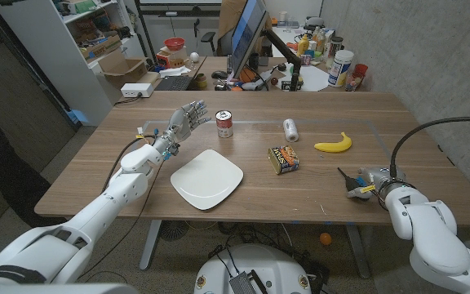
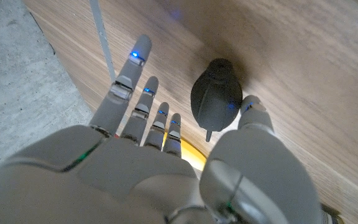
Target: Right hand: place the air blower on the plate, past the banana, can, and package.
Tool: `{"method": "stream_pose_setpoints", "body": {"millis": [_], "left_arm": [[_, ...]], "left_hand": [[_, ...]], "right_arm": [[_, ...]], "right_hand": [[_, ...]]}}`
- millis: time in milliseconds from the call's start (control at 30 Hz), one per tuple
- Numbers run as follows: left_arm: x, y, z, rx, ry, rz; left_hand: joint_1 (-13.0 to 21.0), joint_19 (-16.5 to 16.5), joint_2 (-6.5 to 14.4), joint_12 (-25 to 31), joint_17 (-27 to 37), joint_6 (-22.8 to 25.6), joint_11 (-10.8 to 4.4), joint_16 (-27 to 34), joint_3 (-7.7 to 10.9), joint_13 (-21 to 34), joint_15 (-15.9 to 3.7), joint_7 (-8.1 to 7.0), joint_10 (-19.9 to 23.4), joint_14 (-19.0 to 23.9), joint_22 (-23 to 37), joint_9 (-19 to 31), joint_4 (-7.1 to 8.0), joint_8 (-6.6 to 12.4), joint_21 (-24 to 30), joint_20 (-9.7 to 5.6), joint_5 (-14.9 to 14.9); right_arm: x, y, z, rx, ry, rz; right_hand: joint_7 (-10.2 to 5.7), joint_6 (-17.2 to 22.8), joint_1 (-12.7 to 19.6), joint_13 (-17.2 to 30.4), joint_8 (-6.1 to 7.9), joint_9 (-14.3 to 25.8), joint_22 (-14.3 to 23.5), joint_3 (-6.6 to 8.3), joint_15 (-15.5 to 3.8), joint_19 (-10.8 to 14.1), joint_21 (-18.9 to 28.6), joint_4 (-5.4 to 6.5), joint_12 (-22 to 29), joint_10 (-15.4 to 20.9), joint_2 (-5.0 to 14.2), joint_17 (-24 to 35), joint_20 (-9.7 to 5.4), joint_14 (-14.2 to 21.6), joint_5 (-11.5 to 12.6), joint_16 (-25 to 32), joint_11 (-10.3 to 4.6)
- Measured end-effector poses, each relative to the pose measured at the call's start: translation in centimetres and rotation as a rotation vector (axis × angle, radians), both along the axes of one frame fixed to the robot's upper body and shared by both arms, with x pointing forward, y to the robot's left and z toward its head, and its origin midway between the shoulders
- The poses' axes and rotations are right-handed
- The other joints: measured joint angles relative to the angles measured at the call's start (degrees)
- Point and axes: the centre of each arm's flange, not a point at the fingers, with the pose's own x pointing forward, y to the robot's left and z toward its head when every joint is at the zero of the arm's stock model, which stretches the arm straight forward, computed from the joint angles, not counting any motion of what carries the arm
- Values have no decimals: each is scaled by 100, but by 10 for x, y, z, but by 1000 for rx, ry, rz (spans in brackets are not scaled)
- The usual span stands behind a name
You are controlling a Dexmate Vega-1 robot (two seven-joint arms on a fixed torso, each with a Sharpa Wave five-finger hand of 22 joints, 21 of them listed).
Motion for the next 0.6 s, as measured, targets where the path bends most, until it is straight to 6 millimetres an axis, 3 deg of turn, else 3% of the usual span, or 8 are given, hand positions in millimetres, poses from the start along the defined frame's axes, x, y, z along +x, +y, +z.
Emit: {"method": "stream_pose_setpoints", "body": {"millis": [133,200,333,467,600], "left_arm": [[0,0,0,-1,0,2],[-1,1,0,0,0,3],[-2,1,0,0,-2,3],[-2,2,0,-2,-3,3],[-3,3,0,-6,-6,3]], "left_hand": [[0,0,0,0,0,0,0,0,0,0,0,0,0,0,0,0,0,0,0,0,0],[0,0,0,0,0,0,0,0,0,0,0,0,0,0,0,0,0,0,0,0,0],[0,0,0,0,0,0,0,0,0,0,0,0,0,0,0,0,0,0,0,0,0],[0,0,0,0,0,0,0,0,0,0,0,0,0,0,0,0,0,0,0,0,0],[0,0,0,0,0,0,0,0,0,0,0,0,0,0,0,0,0,0,-22,0,0]], "right_arm": [[-2,0,-1,-14,-24,1],[-3,0,0,-15,-52,8],[-4,0,0,-11,-75,23],[-5,-1,2,-14,-85,34],[-6,-1,3,-9,-91,48]], "right_hand": [[16,449,678,198,49,27,60,24,-170,567,222,0,377,611,395,373,-489,1010,206,400,41],[47,604,974,272,49,31,104,97,-276,698,308,-32,502,757,528,511,-619,1275,254,487,79],[90,980,1350,359,158,53,135,113,-371,794,373,-48,666,969,597,643,-716,1468,287,500,90],[114,1708,1590,444,344,74,119,79,-387,794,422,-15,872,1351,619,660,-720,1538,287,321,143],[233,2548,1951,562,533,109,94,31,-565,823,534,31,1212,2075,737,776,-809,2240,285,315,252]]}}
